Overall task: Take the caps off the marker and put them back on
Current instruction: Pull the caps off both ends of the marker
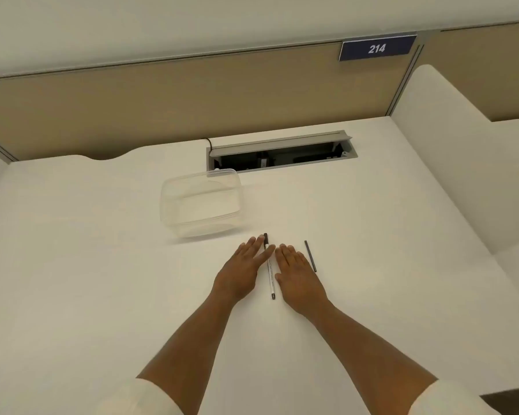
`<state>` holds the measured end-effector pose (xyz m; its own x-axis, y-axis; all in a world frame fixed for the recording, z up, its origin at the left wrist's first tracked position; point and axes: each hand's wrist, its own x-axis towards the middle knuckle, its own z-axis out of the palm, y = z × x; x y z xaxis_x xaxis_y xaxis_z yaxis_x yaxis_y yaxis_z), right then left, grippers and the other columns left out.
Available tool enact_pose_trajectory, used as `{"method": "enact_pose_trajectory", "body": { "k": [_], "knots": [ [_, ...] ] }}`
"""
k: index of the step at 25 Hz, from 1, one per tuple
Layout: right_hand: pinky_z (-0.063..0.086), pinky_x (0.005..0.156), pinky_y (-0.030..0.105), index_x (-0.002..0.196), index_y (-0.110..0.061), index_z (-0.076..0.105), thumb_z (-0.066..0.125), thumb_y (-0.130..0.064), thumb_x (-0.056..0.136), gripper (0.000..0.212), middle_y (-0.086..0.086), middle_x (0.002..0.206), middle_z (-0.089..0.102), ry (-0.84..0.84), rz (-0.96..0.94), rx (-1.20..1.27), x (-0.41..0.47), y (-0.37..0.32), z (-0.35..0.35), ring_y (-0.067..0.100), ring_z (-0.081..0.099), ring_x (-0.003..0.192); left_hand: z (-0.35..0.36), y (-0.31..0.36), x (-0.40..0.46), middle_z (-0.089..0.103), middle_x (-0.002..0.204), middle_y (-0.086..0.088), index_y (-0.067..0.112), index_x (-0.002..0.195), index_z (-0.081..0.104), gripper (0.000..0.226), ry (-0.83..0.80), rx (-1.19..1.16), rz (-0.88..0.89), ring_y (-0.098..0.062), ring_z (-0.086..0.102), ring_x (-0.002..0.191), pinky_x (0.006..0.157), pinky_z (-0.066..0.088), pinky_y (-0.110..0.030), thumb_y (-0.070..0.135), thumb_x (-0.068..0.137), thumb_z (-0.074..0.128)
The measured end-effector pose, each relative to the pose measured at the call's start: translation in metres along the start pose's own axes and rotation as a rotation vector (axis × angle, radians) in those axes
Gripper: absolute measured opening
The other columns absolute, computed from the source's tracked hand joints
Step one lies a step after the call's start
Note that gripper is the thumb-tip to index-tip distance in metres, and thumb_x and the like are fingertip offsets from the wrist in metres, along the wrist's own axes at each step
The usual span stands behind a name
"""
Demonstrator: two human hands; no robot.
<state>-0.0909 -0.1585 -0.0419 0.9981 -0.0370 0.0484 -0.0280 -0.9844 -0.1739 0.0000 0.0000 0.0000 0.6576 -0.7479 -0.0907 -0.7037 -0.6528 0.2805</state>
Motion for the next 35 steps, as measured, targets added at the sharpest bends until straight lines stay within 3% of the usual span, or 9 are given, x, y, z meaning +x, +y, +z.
{"method": "enact_pose_trajectory", "body": {
  "k": [7,11,15,17,19,23,27,31,35],
  "knots": [
    [0.028,0.119,0.041,0.15,-0.001,0.036,0.051,-0.023,0.096,0.059,0.016,0.156,0.039,-0.043,0.042,0.059,0.002,-0.001,-0.005,0.032,0.035,0.146,-0.002,-0.001,0.017,0.031,0.159,0.002,0.032,0.136,0.051,0.041,-0.007,0.031,-0.029,-0.018,0.024,0.147,0.101,0.045,-0.038,0.016,0.099,0.051],
    [0.029,0.118,0.042,0.146,-0.001,0.043,0.048,-0.007,0.09,0.056,0.018,0.154,0.042,-0.04,0.05,0.087,0.002,0.0,-0.007,0.034,0.039,0.144,-0.005,-0.002,0.019,0.049,0.146,-0.003,0.021,0.115,0.064,0.023,0.037,0.079,-0.008,-0.022,0.039,0.137,0.095,0.048,-0.038,0.015,0.092,0.062],
    [0.017,0.12,0.037,0.147,-0.003,0.042,0.042,0.001,0.089,0.058,0.015,0.158,0.036,-0.034,0.053,0.159,0.002,0.001,-0.01,0.032,0.032,0.147,-0.004,-0.009,0.016,0.061,0.129,0.001,0.019,0.096,0.061,0.009,0.081,0.103,0.019,-0.022,0.05,0.121,0.086,0.044,-0.035,0.015,0.088,0.062],
    [0.023,0.12,0.042,0.143,-0.003,0.047,0.045,-0.002,0.092,0.051,0.015,0.154,0.042,-0.027,0.043,0.191,0.005,0.003,-0.012,0.032,0.038,0.144,-0.003,-0.01,0.013,0.062,0.126,0.003,0.02,0.094,0.06,0.01,0.093,0.086,0.013,-0.022,0.052,0.116,0.089,0.041,-0.035,0.014,0.086,0.062],
    [0.036,0.115,0.047,0.135,-0.004,0.054,0.046,-0.009,0.094,0.042,0.014,0.143,0.054,-0.01,0.035,0.238,0.006,0.004,-0.016,0.032,0.048,0.135,-0.005,-0.009,0.009,0.065,0.113,0.005,0.023,0.092,0.059,0.01,0.111,0.06,-0.024,-0.021,0.056,0.102,0.089,0.04,-0.034,0.015,0.087,0.06],
    [0.044,0.088,0.028,0.118,-0.014,0.066,0.052,-0.016,0.097,0.025,-0.003,0.107,0.068,-0.005,0.176,0.524,0.003,0.002,-0.043,0.014,0.059,0.1,-0.013,-0.011,-0.004,0.062,0.072,0.003,0.023,0.088,0.057,0.005,0.177,0.04,-0.122,-0.022,0.042,0.062,0.075,0.037,-0.033,0.02,0.093,0.057],
    [0.044,0.063,0.022,0.087,-0.017,0.069,0.058,-0.013,0.092,0.013,-0.012,0.07,0.064,-0.066,0.331,0.757,0.001,-0.004,-0.057,0.005,0.058,0.064,-0.02,-0.009,-0.021,0.062,0.075,0.003,0.023,0.09,0.057,0.004,0.178,0.007,-0.162,-0.023,0.048,0.065,0.062,0.028,-0.031,0.023,0.094,0.057],
    [0.054,0.063,0.029,0.082,-0.013,0.068,0.062,-0.017,0.091,0.012,0.003,0.073,0.074,-0.072,0.544,1.027,0.0,-0.007,-0.065,0.012,0.067,0.059,-0.02,-0.003,-0.035,0.061,0.081,0.006,0.026,0.092,0.054,0.004,0.179,-0.058,-0.233,-0.021,0.053,0.074,0.059,0.035,-0.032,0.025,0.095,0.052],
    [0.052,0.055,0.032,0.083,-0.003,0.065,0.059,-0.034,0.095,0.034,0.005,0.067,0.072,-0.084,0.656,1.061,0.002,-0.007,-0.072,0.014,0.063,0.05,-0.022,-0.001,-0.041,0.062,0.082,0.006,0.025,0.093,0.054,0.004,0.198,-0.088,-0.264,-0.021,0.055,0.074,0.06,0.042,-0.035,0.025,0.096,0.051]
  ]
}}
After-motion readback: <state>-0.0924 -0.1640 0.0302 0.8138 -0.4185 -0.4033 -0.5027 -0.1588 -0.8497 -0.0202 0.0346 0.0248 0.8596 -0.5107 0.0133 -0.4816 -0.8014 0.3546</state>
